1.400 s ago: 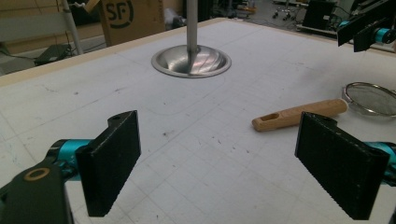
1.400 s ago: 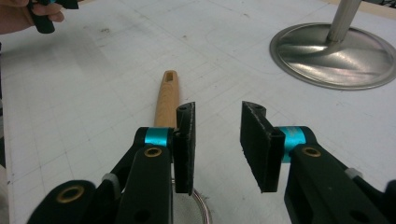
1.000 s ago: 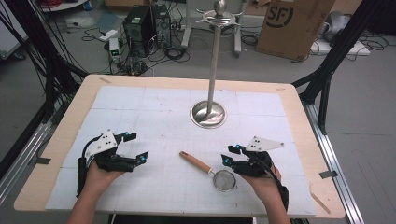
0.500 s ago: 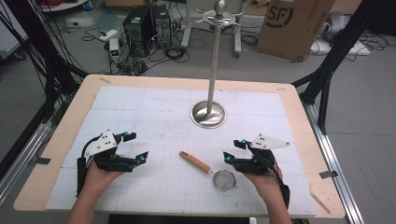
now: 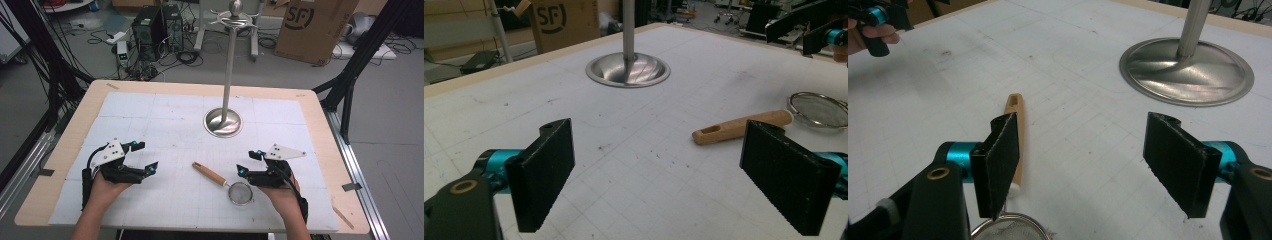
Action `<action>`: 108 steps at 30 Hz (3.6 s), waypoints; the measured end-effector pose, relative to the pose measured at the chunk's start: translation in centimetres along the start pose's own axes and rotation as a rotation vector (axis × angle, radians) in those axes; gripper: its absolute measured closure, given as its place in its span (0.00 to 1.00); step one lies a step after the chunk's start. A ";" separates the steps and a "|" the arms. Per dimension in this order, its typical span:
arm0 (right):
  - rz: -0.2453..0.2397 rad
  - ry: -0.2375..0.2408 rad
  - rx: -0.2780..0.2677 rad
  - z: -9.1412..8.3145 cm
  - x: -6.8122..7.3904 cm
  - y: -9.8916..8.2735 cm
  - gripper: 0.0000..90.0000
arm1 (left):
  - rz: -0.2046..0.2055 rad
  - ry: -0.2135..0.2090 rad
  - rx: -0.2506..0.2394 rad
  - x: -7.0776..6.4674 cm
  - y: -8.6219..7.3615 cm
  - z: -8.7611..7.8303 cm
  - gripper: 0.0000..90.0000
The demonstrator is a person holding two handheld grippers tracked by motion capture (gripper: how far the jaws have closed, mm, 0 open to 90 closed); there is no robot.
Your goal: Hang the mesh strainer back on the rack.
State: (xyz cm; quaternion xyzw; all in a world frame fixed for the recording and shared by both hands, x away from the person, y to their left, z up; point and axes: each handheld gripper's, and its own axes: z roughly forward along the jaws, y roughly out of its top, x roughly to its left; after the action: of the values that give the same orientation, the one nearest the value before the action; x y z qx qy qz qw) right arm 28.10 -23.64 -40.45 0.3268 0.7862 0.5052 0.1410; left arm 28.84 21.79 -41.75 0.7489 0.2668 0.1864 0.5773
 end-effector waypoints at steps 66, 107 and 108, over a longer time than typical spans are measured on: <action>-0.209 0.108 0.564 7.4 4.4 1.1 0.72 | 0.000 0.006 0.025 0.0 0.0 0.0 0.17; -0.257 0.087 0.743 8.7 5.3 2.6 0.75 | 0.000 0.006 0.042 -0.1 -0.1 0.3 0.17; -0.266 0.084 0.742 8.7 5.4 2.6 0.75 | -0.001 0.005 0.041 -0.1 -0.1 0.3 0.17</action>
State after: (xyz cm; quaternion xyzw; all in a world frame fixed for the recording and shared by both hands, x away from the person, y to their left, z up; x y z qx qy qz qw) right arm 29.84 -13.26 -41.44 0.2298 0.9559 0.1771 0.0453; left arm 28.93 21.54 -41.97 0.7599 0.2724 0.1826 0.5613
